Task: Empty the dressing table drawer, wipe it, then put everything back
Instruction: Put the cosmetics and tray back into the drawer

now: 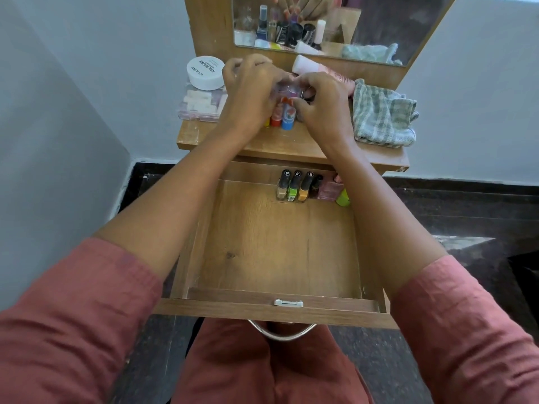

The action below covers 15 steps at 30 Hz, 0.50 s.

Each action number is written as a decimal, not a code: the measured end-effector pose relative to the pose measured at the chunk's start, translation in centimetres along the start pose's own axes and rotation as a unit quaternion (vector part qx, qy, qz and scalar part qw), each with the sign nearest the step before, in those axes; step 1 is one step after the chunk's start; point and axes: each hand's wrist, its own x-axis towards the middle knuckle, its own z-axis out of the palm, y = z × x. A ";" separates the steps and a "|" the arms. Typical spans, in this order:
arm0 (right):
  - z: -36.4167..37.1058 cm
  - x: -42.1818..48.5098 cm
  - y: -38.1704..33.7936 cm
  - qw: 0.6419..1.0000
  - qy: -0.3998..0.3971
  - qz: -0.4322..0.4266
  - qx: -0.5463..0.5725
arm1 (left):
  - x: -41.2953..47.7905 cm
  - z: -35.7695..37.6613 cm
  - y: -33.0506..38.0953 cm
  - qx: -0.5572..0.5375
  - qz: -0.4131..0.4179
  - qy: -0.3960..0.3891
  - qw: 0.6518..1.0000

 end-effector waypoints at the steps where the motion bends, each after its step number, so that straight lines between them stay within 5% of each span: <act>1: -0.1 0.0 0.0 1.000 0.002 0.003 0.007 | 0.0 0.0 0.0 -0.001 -0.005 0.001 1.000; 15: -4.8 -4.8 1.0 0.999 -0.025 0.029 0.039 | -4.0 0.1 3.2 -0.149 0.071 -0.029 0.986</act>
